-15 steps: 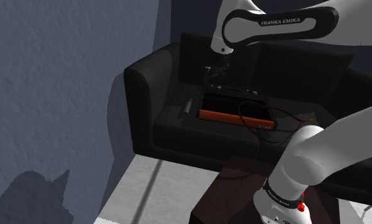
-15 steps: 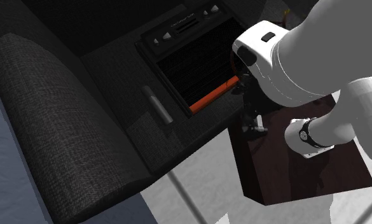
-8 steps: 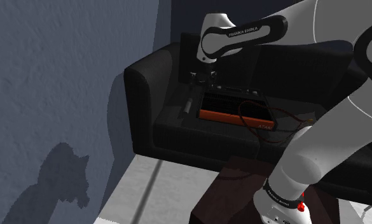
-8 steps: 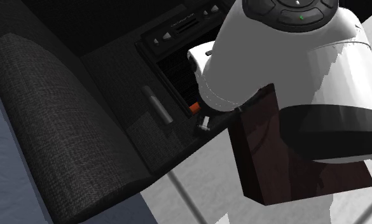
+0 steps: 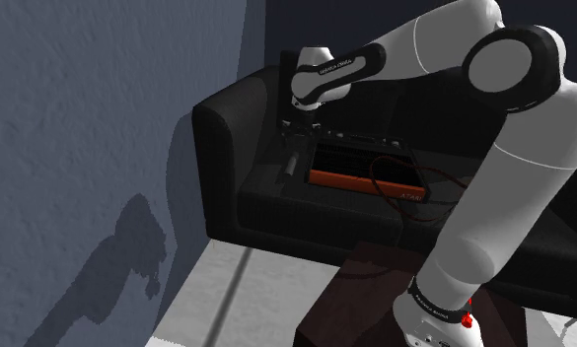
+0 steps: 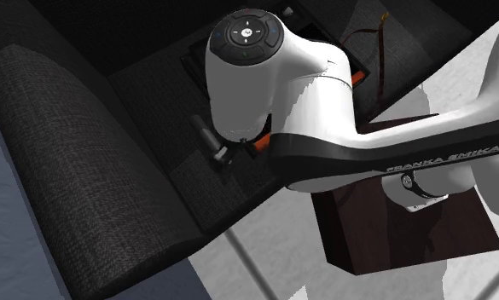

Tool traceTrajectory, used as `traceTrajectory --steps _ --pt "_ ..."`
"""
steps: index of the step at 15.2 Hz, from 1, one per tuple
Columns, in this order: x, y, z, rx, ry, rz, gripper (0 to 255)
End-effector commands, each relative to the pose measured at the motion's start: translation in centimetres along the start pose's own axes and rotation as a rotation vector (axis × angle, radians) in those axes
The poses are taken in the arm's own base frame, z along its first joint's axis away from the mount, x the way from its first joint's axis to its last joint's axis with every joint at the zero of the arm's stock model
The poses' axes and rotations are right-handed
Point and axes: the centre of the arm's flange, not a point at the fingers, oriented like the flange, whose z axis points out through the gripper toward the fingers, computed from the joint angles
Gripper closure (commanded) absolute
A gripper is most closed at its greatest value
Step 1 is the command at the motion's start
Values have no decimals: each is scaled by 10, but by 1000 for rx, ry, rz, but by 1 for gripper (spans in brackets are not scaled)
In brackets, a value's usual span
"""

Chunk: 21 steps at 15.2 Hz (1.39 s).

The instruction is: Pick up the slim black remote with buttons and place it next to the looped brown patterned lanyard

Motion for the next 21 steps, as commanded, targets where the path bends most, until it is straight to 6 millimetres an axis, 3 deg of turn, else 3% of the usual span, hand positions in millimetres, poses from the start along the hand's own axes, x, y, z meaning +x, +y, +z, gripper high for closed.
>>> traceTrajectory --steps 1,9,16,21 --pt "19 -1 17 2 -9 79 0" --pt "97 11 92 12 -46 378 0" --pt "95 10 129 12 -46 378 0" --pt "95 10 132 12 -46 378 0"
